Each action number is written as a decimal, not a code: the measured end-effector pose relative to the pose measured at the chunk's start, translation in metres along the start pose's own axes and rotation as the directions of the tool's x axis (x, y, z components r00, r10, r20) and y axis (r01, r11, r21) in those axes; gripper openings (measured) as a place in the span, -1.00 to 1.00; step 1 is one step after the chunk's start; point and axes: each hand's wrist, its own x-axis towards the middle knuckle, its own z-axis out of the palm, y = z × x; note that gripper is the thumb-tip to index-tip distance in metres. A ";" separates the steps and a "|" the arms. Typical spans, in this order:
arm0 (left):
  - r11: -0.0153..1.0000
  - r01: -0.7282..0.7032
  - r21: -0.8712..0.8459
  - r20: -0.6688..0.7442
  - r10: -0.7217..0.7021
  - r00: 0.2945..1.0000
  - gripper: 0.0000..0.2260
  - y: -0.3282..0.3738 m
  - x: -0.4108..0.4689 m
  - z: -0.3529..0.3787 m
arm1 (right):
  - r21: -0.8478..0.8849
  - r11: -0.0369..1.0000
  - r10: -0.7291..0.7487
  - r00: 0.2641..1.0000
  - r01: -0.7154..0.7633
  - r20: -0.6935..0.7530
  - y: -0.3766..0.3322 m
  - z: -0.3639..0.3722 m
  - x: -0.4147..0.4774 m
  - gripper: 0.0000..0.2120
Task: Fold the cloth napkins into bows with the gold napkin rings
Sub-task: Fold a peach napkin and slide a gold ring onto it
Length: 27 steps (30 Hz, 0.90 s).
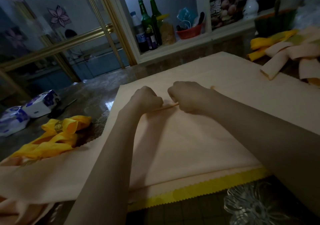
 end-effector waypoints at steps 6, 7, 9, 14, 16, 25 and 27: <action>1.000 0.001 -0.023 0.123 0.002 0.992 -0.74 -0.009 -0.002 0.000 | 0.211 0.975 0.050 0.991 -0.075 0.121 -0.001 -0.009 0.005 -0.93; 0.999 0.004 -0.035 0.142 0.001 0.990 -0.74 -0.011 -0.002 0.001 | 0.256 0.963 0.056 0.994 -0.079 0.096 0.002 -0.007 0.005 -0.95; 0.999 0.003 -0.041 0.155 0.004 0.988 -0.73 -0.012 -0.003 0.000 | 0.339 0.935 0.076 0.993 -0.102 0.091 0.009 -0.004 0.006 -0.84; 0.999 -0.040 -0.031 0.159 0.044 0.986 -0.72 -0.014 -0.006 -0.004 | 0.401 0.911 0.057 0.992 -0.099 0.116 0.019 -0.004 0.007 -0.81; 0.998 -0.054 -0.018 0.142 0.056 0.988 -0.73 -0.013 -0.006 -0.003 | 0.405 0.909 0.070 0.994 -0.099 0.085 0.020 -0.003 0.006 -0.82; 0.995 -0.063 0.072 -0.080 0.069 0.994 -0.83 0.001 -0.004 0.008 | 0.186 0.983 0.038 0.986 -0.007 -0.163 0.008 0.008 0.004 -0.89; 0.999 -0.037 0.024 0.011 0.037 0.999 -0.82 0.004 -0.004 0.006 | 0.193 0.981 0.020 0.997 -0.006 -0.068 0.008 0.005 0.004 -0.87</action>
